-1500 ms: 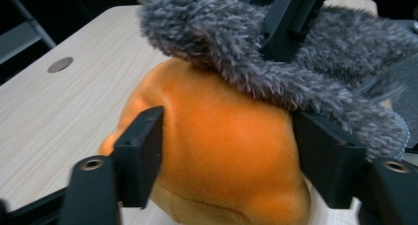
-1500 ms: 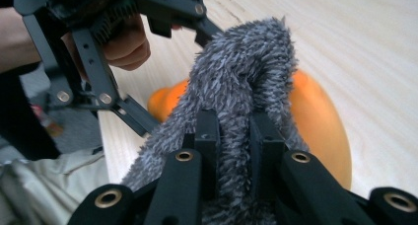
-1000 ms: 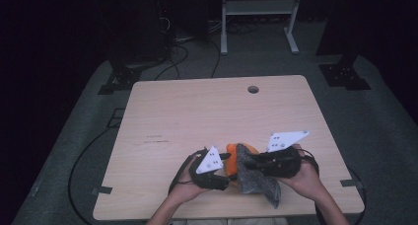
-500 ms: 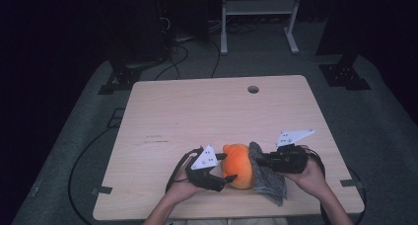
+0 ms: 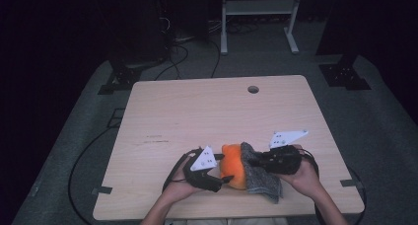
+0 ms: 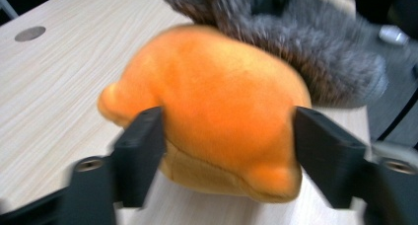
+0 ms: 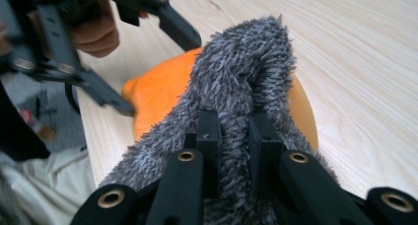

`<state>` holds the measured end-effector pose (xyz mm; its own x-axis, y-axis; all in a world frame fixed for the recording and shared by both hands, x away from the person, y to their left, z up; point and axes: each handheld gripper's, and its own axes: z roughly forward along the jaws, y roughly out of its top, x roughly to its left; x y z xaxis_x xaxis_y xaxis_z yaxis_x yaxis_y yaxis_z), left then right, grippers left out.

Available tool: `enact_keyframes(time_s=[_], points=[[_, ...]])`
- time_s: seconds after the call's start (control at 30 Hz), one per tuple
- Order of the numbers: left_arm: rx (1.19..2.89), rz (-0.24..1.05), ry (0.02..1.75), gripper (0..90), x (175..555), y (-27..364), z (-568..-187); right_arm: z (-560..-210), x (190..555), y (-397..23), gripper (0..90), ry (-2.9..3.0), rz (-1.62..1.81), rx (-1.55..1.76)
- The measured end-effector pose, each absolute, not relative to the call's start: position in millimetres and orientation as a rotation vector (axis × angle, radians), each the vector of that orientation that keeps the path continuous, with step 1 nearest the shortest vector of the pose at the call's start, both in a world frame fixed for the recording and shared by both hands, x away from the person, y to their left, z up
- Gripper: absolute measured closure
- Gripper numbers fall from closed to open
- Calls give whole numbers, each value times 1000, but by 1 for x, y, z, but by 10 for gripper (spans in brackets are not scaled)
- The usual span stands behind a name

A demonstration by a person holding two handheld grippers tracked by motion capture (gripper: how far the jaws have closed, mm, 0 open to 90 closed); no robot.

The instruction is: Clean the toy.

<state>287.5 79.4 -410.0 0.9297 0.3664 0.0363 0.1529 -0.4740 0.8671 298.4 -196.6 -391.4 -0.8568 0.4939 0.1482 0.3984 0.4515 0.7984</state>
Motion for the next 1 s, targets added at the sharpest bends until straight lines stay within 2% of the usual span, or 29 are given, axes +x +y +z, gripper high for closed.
enact_keyframes(time_s=[0.07,0.2,0.33,0.4,0.47,0.53,0.67,0.73,1.0], points=[[2034,247,389,210,289,80,-407,-392,298,-196,779,2577,1394,806],[2104,299,372,293,289,77,-414,-393,292,-173,778,2610,1398,715],[2122,230,410,310,295,93,-420,-400,295,-176,778,2627,1373,743],[2107,200,428,288,297,96,-421,-407,298,-184,778,2631,1409,797],[2102,203,437,206,297,96,-419,-407,297,-187,778,2626,1404,816],[2038,246,410,177,295,89,-413,-404,296,-184,778,2610,1394,808],[2112,309,369,249,293,82,-419,-400,289,-168,777,2623,1357,712],[2113,285,389,282,295,87,-422,-401,290,-170,775,2628,1351,715],[2123,223,428,289,301,109,-430,-432,299,-203,770,2677,1202,930]])
